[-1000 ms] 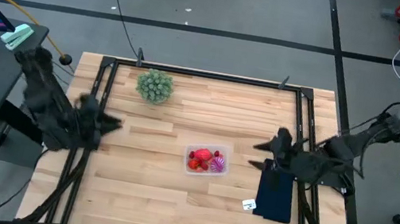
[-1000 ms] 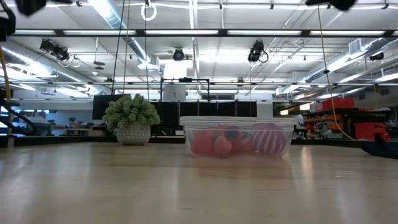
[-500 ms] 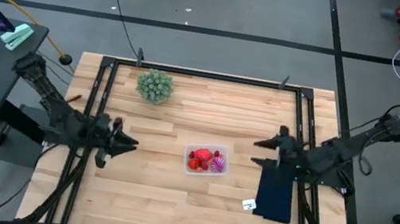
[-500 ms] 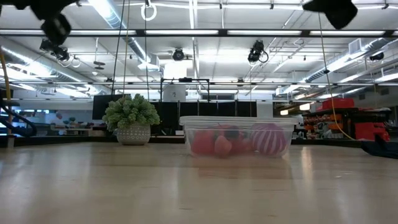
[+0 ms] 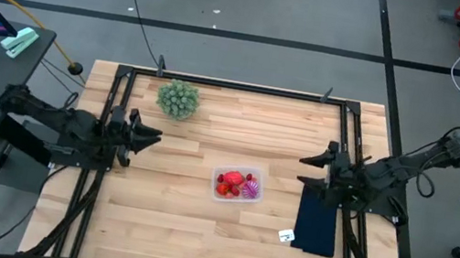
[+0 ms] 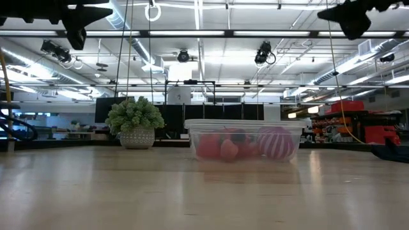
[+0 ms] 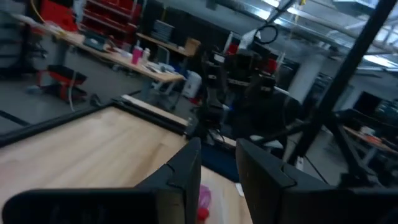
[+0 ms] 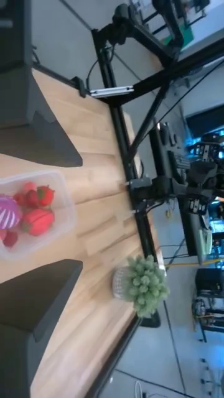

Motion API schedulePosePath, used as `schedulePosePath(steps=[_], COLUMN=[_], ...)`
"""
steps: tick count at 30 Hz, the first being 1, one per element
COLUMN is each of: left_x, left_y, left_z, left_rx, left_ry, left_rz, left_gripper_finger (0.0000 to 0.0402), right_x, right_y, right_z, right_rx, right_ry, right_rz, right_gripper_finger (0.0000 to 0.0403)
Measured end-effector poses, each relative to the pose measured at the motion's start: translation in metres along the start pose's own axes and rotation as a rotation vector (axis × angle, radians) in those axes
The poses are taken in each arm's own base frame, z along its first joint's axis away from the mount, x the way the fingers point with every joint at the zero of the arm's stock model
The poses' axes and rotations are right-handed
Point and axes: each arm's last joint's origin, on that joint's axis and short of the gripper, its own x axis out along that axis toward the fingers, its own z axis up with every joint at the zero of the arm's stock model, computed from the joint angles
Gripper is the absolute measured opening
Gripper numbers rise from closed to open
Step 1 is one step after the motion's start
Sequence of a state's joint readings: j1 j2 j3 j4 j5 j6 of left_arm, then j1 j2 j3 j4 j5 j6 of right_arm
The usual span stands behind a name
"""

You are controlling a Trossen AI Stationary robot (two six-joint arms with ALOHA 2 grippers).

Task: Pick and placing Produce into tupperware
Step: Return to Home Position

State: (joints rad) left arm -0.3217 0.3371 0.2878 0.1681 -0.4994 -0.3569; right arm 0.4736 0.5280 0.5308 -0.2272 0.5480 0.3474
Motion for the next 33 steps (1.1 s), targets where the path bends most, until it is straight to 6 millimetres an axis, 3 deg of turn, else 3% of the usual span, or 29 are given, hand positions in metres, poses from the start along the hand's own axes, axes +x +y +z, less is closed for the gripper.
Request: schedulePosePath(steps=[9,15,22,33], left_x=[0.005,0.010,0.015,-0.003], left_y=[-0.001,-0.002,-0.004,0.012], left_z=[-0.006,-0.011,-0.009,0.007], left_rx=[-0.004,-0.031,0.049,0.082], left_ry=[0.056,0.085,0.042,-0.036], left_rz=[-0.030,-0.017,-0.028,0.030], left_gripper_finger=[0.0107,0.0107,0.0107,0.0107], right_x=[0.019,0.023,0.028,0.027], right_y=[-0.006,-0.011,-0.027,-0.030], right_z=[-0.049,-0.063,-0.090,-0.092], right_rx=[-0.003,0.016,0.057,0.082], right_ry=[-0.116,-0.137,-0.076,-0.089], right_rz=[0.086,0.200,0.128,0.137], right_gripper_finger=[0.0266,0.0266,0.0266,0.0266])
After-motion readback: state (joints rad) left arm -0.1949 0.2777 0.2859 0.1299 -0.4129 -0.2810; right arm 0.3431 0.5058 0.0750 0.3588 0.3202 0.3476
